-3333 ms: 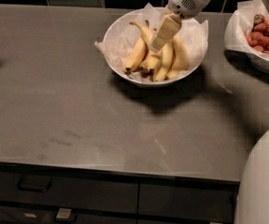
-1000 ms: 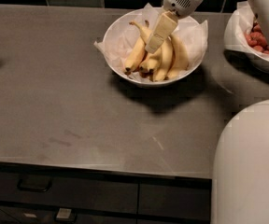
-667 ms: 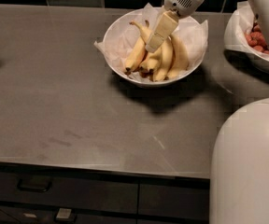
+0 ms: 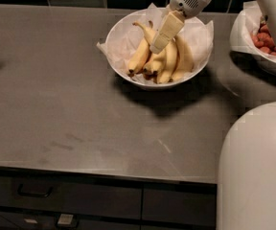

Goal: Pick banana from white bowl

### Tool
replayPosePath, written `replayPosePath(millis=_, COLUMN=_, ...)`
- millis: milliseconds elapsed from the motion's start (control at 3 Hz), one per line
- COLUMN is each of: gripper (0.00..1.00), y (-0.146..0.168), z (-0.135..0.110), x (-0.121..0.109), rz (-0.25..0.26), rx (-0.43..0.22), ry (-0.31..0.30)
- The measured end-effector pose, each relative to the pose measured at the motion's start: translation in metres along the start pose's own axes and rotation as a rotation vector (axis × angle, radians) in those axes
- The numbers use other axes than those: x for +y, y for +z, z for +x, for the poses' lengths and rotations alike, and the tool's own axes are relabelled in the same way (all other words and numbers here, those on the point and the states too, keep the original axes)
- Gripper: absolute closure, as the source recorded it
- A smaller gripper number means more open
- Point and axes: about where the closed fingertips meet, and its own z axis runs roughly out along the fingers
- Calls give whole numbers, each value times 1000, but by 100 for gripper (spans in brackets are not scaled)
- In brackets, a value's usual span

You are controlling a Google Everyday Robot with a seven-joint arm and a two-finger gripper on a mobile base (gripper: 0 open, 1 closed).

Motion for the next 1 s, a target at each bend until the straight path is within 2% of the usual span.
replayPosePath(millis=333, gripper=8, y=-1, z=0, x=-1, rz=14, rx=9, ry=9)
replayPosePath(millis=667, gripper=8, y=22, z=20, x=-6, rz=38, rx=7, ry=9)
replayPosePath(millis=1000, gripper=5, y=43, z=31, x=-5, rz=31, rx=15, ry=14)
